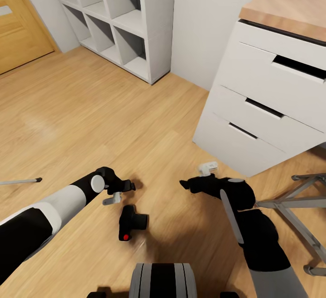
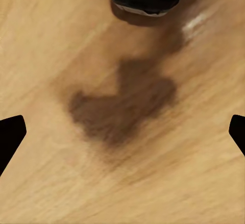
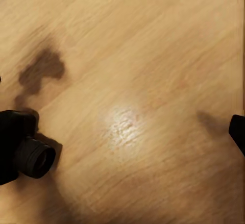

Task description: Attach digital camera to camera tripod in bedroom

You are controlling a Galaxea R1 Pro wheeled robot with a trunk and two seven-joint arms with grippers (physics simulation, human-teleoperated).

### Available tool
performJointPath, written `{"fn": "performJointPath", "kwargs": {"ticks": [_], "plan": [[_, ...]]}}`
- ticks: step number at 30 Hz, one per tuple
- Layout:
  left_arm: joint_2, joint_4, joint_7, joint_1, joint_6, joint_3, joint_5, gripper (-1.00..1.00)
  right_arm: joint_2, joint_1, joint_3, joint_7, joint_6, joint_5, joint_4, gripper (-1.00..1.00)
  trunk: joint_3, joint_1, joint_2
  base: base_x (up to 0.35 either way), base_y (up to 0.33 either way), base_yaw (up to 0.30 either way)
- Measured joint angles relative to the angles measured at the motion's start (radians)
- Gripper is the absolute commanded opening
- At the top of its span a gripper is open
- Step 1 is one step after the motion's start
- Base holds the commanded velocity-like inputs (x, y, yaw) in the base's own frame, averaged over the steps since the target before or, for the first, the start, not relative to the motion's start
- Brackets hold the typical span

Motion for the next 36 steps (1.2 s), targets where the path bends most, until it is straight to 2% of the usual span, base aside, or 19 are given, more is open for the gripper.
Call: {"fn": "performJointPath", "kwargs": {"ticks": [18,36], "plan": [[-0.002,0.000,0.001,-0.001,0.000,0.002,0.003,1.00,0.018,-0.128,-0.001,-0.009,0.003,0.006,0.009,1.00,0.000,0.000,0.000,0.000,0.000,0.000],[-0.001,0.000,0.000,0.000,-0.001,0.003,0.004,1.00,0.024,-0.139,-0.013,-0.036,-0.011,-0.012,0.003,1.00,0.000,0.000,0.000,0.000,0.000,0.000]]}}
